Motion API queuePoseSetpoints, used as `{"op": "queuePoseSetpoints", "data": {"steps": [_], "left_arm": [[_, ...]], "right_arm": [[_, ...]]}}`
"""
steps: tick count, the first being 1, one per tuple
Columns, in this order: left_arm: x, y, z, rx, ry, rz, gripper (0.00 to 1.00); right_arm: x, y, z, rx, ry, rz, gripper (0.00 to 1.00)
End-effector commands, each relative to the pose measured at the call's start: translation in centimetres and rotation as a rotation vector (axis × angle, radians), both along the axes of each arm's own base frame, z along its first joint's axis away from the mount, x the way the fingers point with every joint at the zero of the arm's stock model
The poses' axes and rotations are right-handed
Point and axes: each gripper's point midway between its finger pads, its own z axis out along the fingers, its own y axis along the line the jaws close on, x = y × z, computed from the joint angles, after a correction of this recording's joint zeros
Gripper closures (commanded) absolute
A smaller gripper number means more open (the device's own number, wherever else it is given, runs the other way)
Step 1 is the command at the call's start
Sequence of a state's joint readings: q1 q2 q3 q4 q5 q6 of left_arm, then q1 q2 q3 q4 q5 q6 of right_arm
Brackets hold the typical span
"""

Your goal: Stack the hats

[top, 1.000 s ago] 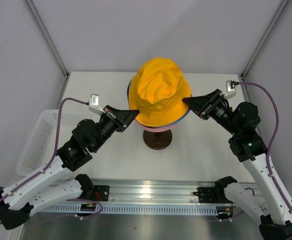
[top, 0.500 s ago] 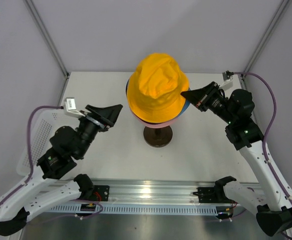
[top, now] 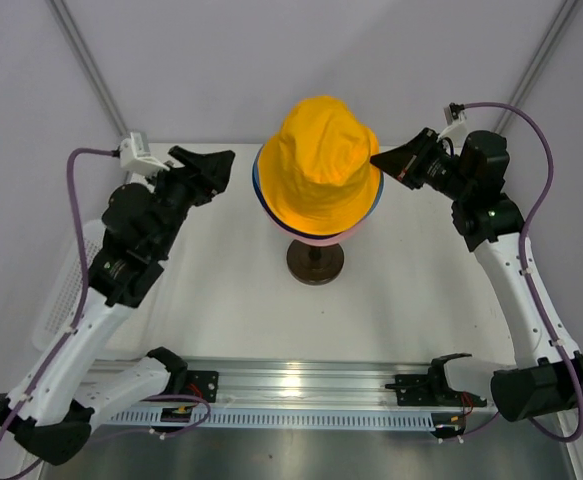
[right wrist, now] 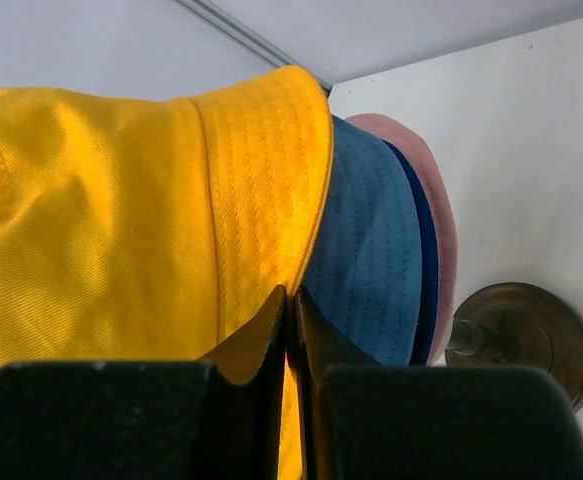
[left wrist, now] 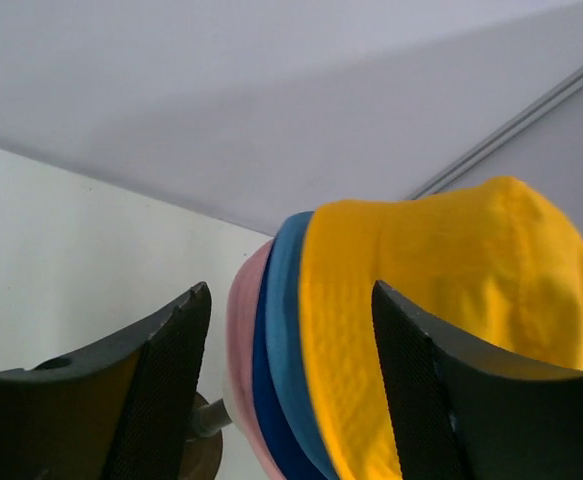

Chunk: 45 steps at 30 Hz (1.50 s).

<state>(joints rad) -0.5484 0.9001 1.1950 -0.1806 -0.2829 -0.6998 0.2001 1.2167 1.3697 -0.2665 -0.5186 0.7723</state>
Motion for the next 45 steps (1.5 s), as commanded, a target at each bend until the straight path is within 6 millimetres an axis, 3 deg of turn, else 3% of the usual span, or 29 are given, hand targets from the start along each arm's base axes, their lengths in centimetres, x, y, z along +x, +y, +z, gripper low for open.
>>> {"op": "queuePoseSetpoints", "data": {"steps": [1, 5, 11, 24, 32, 37, 40, 45], "left_arm": [[1.1, -2.2, 0.5, -0.060, -0.001, -0.155, 0.33], [2.4, -4.5, 0.3, -0.108, 0.036, -0.271, 0.37], [2.5, -7.1, 0.1, -0.158, 0.055, -0.420, 0.41], [3.4, -8.0, -0.9, -0.178, 0.089, -0.446, 0.49], [3.7, -8.3, -1.3, -0.187, 0.097, -0.454, 0.75], [3.8, -9.0, -1.9, -0.189, 0.118, -0.487, 0.73], [3.5, -9.0, -1.6, -0.184, 0.105, -0.497, 0.63], [2.5, -7.2, -0.4, -0.154, 0.063, -0.424, 0.54]], "right_arm": [[0.9, 0.1, 0.8, -0.022, -0.044, 0.018, 0.92], [1.7, 0.5, -0.3, -0.003, -0.011, 0.035, 0.95], [2.0, 0.5, -0.5, 0.002, -0.006, 0.025, 0.95], [2.2, 0.6, -0.9, -0.002, -0.005, 0.032, 0.95], [2.5, 0.7, -1.1, 0.005, 0.003, 0.036, 0.97], [2.4, 0.8, -1.1, 0.004, 0.005, 0.036, 0.97], [2.3, 0.7, -1.1, 0.004, 0.003, 0.034, 0.97], [2.4, 0.7, -1.0, 0.004, 0.002, 0.036, 0.97]]}}
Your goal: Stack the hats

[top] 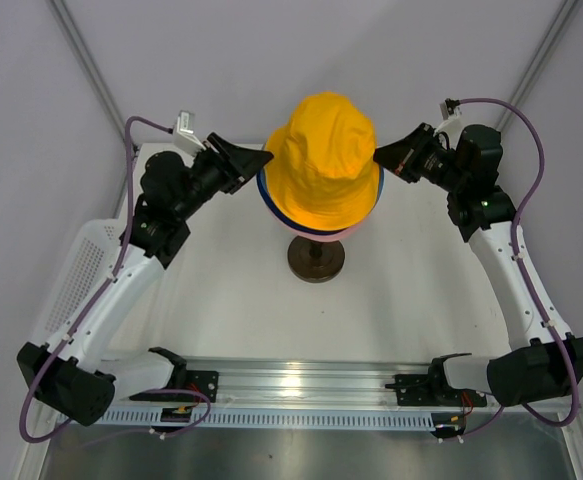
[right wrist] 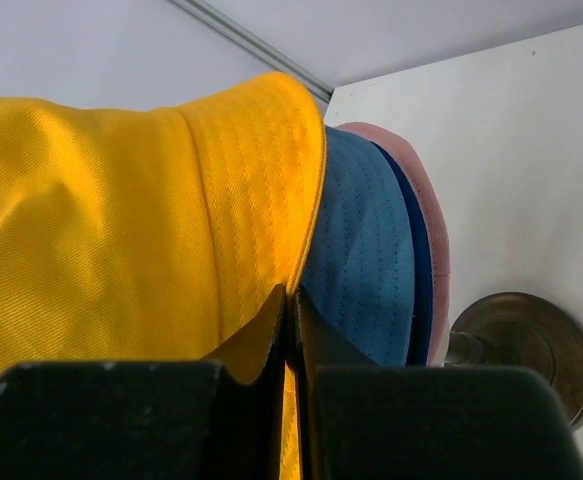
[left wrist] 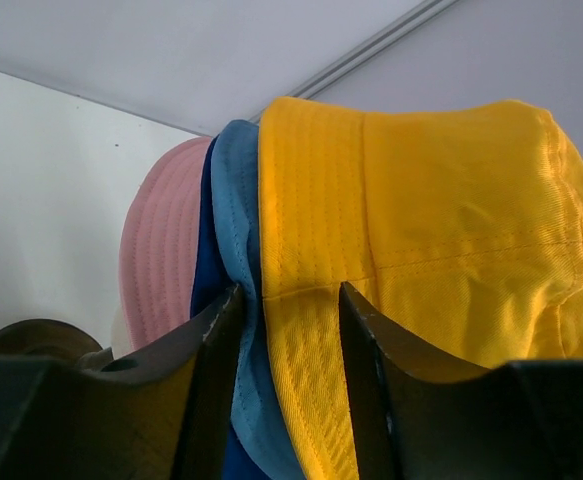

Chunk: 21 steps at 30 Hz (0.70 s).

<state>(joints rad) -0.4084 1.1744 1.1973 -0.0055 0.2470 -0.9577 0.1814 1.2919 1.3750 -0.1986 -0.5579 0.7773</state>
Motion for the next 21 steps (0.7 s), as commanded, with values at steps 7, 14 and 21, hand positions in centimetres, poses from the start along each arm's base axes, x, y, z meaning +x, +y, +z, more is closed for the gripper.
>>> {"op": "queuePoseSetpoints", "data": {"steps": [7, 14, 21], "left_arm": [[-3.0, 3.3, 4.9, 0.006, -0.168, 0.110, 0.49], [-2.3, 1.2, 3.8, -0.004, -0.122, 0.017, 0.51], [-0.5, -0.1, 2.2, -0.007, -0.071, -0.011, 0.53]], "right_arm": [[0.2, 0.6, -0.2, 0.008, 0.004, 0.022, 0.97], [0.2, 0.7, -0.1, 0.016, 0.006, 0.024, 0.97], [0.0, 0.6, 0.1, 0.014, 0.002, 0.023, 0.97]]}}
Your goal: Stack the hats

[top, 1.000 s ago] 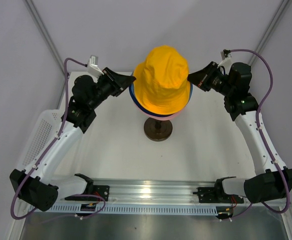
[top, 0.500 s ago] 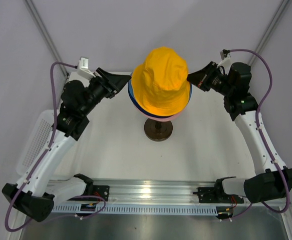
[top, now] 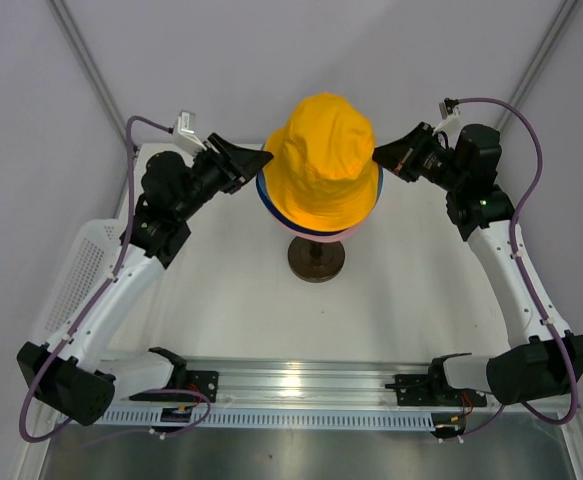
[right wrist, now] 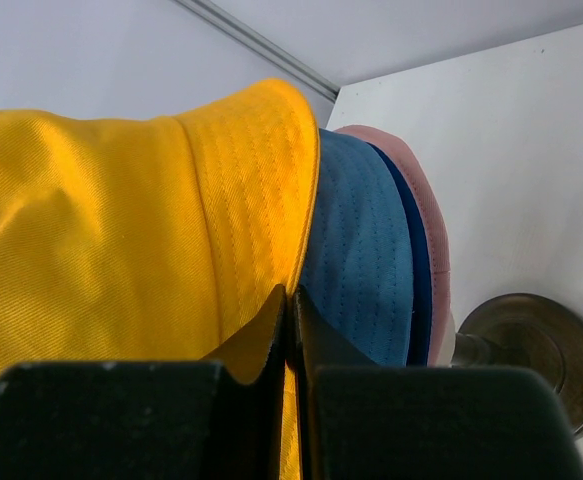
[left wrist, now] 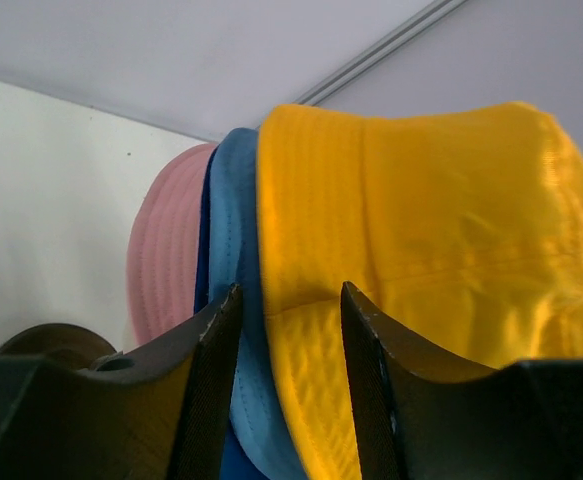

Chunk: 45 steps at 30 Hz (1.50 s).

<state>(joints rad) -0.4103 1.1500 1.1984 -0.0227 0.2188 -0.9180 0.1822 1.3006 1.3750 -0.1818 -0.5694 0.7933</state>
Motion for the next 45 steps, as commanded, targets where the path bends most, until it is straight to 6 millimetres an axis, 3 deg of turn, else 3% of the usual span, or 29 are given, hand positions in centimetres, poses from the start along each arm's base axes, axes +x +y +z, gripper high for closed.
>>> {"op": "queuePoseSetpoints", "data": {"steps": [1, 6, 9, 12, 15, 19, 24, 27, 35, 42, 45], "left_arm": [[0.0, -0.9, 1.8, -0.038, -0.038, -0.044, 0.53], [0.3, -1.4, 1.5, -0.044, -0.029, -0.064, 0.54], [0.1, -1.5, 2.0, -0.053, -0.042, -0.077, 0.60], [0.0, -1.7, 2.1, -0.059, -0.043, -0.088, 0.76], [0.2, -1.8, 1.7, -0.047, -0.028, -0.088, 0.99], [1.2, -1.1, 0.0, -0.018, 0.010, -0.033, 0.99], [2.4, 0.5, -5.1, 0.055, 0.121, 0.077, 0.99], [2.0, 0.4, -7.8, 0.075, 0.170, 0.063, 0.99], [0.7, 0.8, -12.7, 0.137, 0.245, 0.060, 1.00], [-0.2, 1.3, -13.7, 0.179, 0.244, 0.055, 0.99], [-0.6, 1.4, -13.6, 0.190, 0.243, 0.049, 0.99]], "right_arm": [[-0.1, 0.3, 0.0, -0.002, -0.002, 0.013, 0.97], [-0.1, 0.3, 0.0, -0.003, -0.002, 0.013, 0.97], [-0.1, 0.4, 0.1, -0.001, -0.007, 0.014, 0.97], [-0.1, 0.5, 0.0, 0.001, -0.003, 0.019, 0.99], [0.0, 0.4, -0.2, -0.003, 0.001, 0.017, 1.00], [0.2, 0.0, -1.1, -0.033, 0.014, -0.010, 1.00], [0.2, -0.6, -3.4, -0.071, 0.057, -0.043, 1.00], [0.3, -1.1, -4.6, -0.090, 0.086, -0.071, 1.00], [-0.8, -1.0, -8.0, -0.121, 0.148, -0.074, 1.00], [-1.3, -0.2, -10.3, -0.158, 0.198, -0.059, 1.00], [-1.5, -0.1, -9.8, -0.152, 0.188, -0.056, 1.00]]}}
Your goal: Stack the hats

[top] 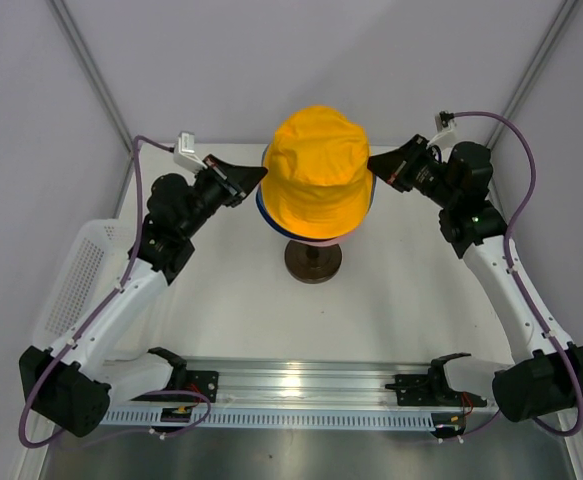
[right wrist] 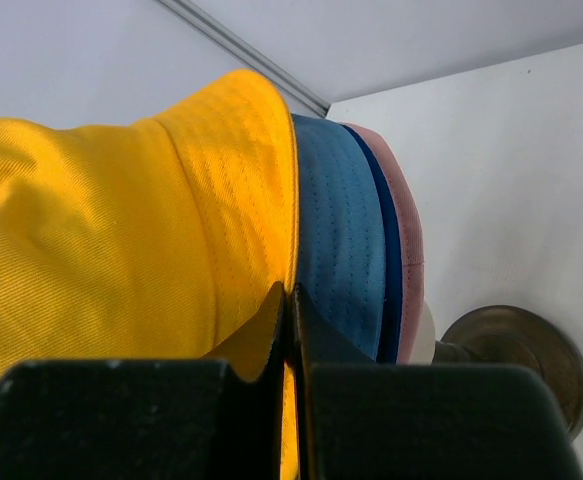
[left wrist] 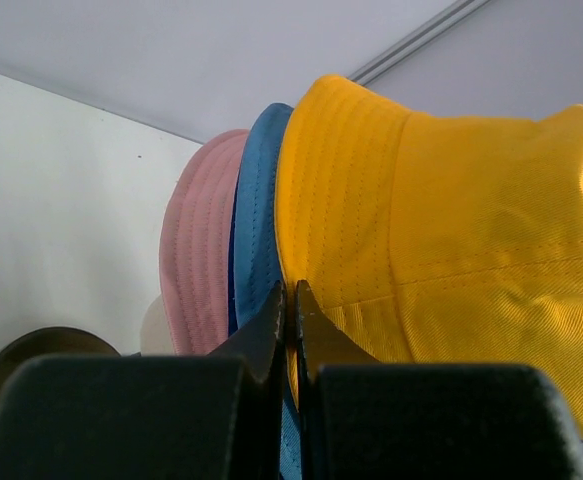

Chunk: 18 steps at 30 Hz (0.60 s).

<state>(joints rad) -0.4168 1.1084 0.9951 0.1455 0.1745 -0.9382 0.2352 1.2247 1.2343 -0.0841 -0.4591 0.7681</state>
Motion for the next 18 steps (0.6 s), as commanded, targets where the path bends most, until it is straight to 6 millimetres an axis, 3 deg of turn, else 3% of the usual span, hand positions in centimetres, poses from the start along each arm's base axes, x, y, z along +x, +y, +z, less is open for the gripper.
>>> {"op": "queuePoseSetpoints", "data": {"steps": [1, 3, 5, 8, 9, 12, 13, 16, 18], "left_arm": [[-0.9, 1.1, -9.2, 0.208, 0.237, 0.011, 0.99], [-1.2, 1.3, -8.8, 0.209, 0.229, 0.013, 0.99], [-1.5, 1.5, -8.3, 0.214, 0.213, 0.014, 0.99], [-2.1, 2.0, -6.7, 0.229, 0.181, 0.023, 0.98], [-2.3, 2.2, -5.5, 0.223, 0.155, 0.030, 0.94], [-2.6, 2.8, -3.4, 0.209, 0.113, 0.055, 0.86], [-3.0, 3.0, -2.6, 0.200, 0.094, 0.059, 0.83], [-3.8, 3.8, -0.8, 0.200, 0.050, 0.081, 0.66], [-4.5, 4.8, 0.7, 0.211, 0.019, 0.111, 0.51]], "right_arm": [[-0.8, -0.5, -7.8, -0.120, 0.234, -0.008, 1.00], [-1.3, -0.6, -6.6, -0.112, 0.198, -0.011, 1.00], [-1.6, -0.8, -5.7, -0.113, 0.171, -0.013, 0.91], [-2.4, -1.4, -3.3, -0.126, 0.112, -0.029, 0.64], [-2.8, -1.6, -1.6, -0.126, 0.072, -0.033, 0.59], [-3.6, -2.6, 0.7, -0.136, 0.020, -0.062, 0.42], [-4.2, -3.2, 1.8, -0.133, -0.011, -0.075, 0.32], [-5.4, -4.7, 3.5, -0.149, -0.057, -0.127, 0.06], [-6.0, -5.8, 3.3, -0.185, -0.057, -0.166, 0.00]]}}
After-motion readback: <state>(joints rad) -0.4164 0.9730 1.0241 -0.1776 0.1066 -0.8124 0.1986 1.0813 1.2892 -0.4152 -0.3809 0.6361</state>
